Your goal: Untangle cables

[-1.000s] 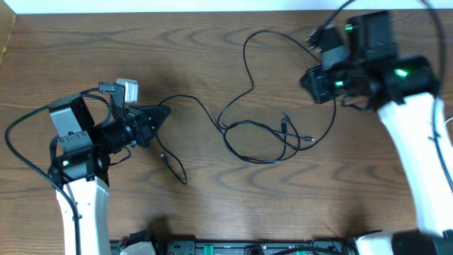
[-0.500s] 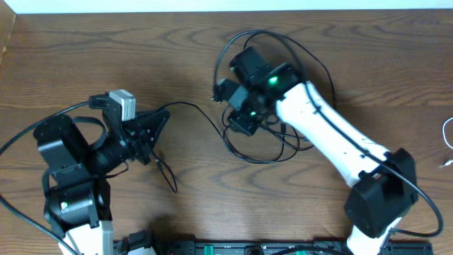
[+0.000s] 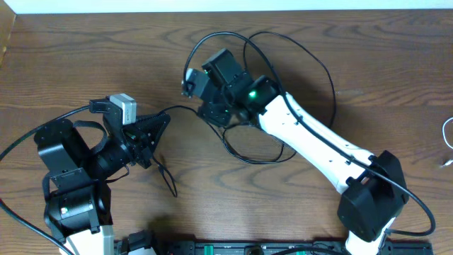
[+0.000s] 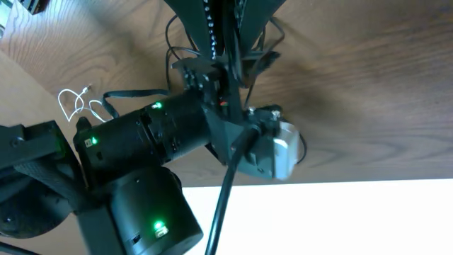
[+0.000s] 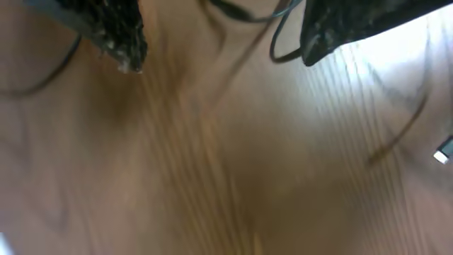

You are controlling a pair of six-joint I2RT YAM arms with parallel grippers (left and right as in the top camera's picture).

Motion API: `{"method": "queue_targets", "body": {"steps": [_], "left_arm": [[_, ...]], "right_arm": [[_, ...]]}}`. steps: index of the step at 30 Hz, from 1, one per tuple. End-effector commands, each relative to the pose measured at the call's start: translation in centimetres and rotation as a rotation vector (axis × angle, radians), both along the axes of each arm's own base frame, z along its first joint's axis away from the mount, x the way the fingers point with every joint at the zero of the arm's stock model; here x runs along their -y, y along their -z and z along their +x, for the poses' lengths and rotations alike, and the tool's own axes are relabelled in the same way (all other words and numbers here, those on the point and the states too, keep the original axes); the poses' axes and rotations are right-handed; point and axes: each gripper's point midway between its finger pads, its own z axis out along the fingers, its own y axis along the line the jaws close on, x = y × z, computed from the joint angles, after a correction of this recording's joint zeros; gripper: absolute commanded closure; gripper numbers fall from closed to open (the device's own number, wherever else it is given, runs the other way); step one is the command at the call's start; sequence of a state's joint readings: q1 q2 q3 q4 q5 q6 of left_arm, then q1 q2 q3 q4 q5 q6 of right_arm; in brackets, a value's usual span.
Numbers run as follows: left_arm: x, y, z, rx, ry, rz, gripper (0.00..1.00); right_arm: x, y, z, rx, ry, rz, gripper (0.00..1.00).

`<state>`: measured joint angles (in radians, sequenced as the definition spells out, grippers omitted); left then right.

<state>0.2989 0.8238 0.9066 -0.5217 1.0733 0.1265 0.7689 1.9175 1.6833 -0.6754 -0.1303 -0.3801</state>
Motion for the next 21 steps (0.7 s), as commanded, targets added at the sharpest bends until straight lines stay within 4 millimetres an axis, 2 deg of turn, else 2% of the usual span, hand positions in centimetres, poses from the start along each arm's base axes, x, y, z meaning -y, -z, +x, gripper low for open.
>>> {"method": "queue_targets", "body": {"steps": [1,6,12,14,18,21], "left_arm": [[0.1,-1.3,-0.1,0.026,0.001,0.001,0.92],[0.1,-1.3,-0.1,0.026,0.001,0.001,0.92],[0.1,-1.3,-0.1,0.027,0.002,0.001,0.93],[0.1,-1.3,-0.1,0.026,0.001,0.001,0.92],[0.0,-1.3,-0.1,0.026,-0.002,0.004,0.93],[-1.0,-0.7,0.7,0.013,-0.074,0.041,0.92]], "right_arm": [[-1.6,-0.7,-0.8,0.029,-0.049,0.026,0.3],[-3.1,-1.1,-1.6,0.045,-0.075,0.051,0.25],[-3.2,-0.9,-2.1,0.042,-0.08,0.035,0.25],[-2.3,-0.6,-1.3,0.073,-0.036,-0.012,0.25],[1.5,-0.1,1.4,0.165,0.112,-0.163,0.25],[2.8,0.6,1.4,0.124,0.121,-0.195,0.26]]}}
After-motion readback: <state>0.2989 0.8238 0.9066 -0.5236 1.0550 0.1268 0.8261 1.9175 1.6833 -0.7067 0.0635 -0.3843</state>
